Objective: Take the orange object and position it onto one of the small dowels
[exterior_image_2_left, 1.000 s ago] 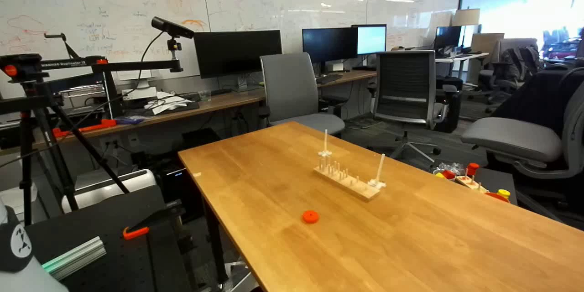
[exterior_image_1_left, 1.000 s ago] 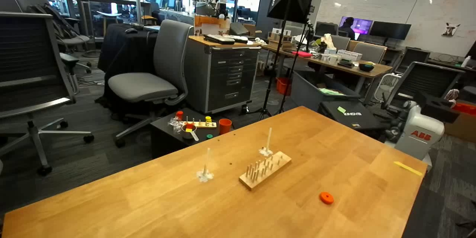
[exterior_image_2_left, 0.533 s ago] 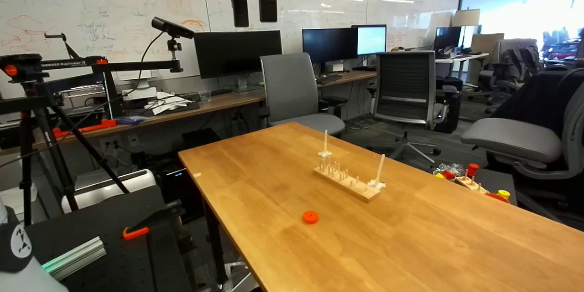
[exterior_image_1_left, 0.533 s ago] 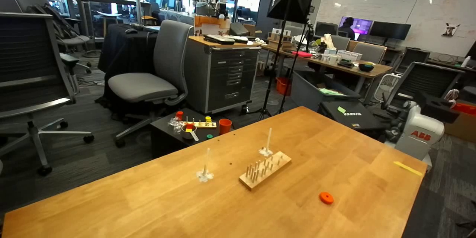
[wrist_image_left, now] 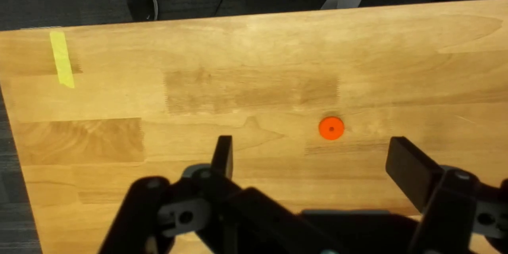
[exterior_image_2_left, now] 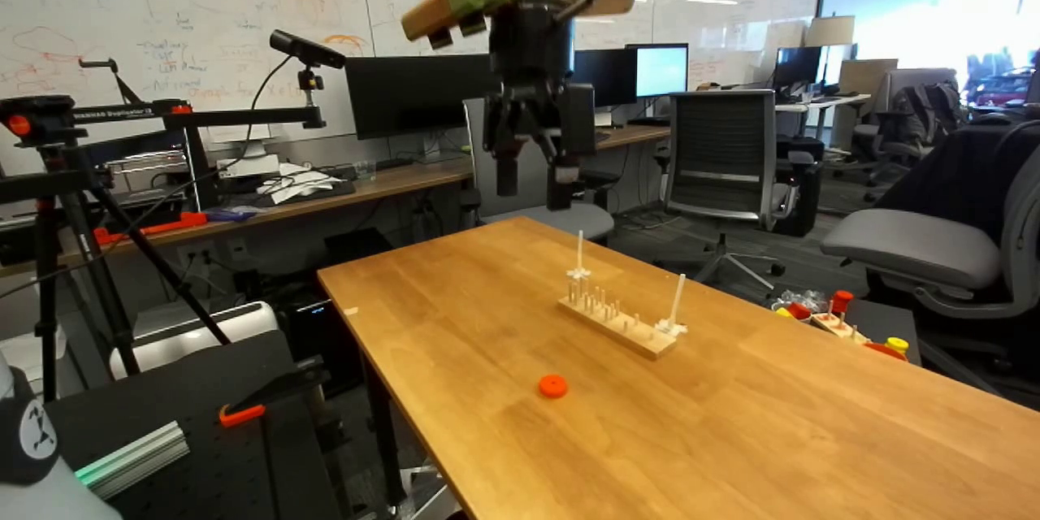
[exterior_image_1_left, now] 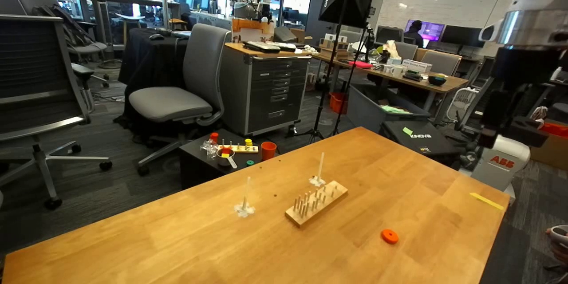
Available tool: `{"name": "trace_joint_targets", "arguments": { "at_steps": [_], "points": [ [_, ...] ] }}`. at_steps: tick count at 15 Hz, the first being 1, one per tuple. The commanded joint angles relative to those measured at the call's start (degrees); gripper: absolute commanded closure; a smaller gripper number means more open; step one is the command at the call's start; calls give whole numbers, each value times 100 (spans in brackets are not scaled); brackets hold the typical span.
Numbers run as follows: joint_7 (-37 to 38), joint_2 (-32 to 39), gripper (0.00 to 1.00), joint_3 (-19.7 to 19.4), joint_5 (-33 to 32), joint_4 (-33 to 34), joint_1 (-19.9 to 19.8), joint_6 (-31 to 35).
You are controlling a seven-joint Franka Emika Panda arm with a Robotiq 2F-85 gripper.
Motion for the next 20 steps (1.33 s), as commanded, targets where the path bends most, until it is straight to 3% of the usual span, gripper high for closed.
{"name": "trace_joint_targets", "arguments": {
  "at_steps": [1, 3, 4, 9, 20],
  "points": [
    [743, 1332, 0, 172, -203, 623, 104, 558],
    [946, 1684, 0, 171, -268, 868, 236, 599],
    [628, 1311, 0, 88, -61, 458, 193, 624],
    [767, 1536, 0, 27, -214, 504, 228, 745],
    [1400, 3370, 0, -229, -249, 935, 535, 1926]
  ]
}}
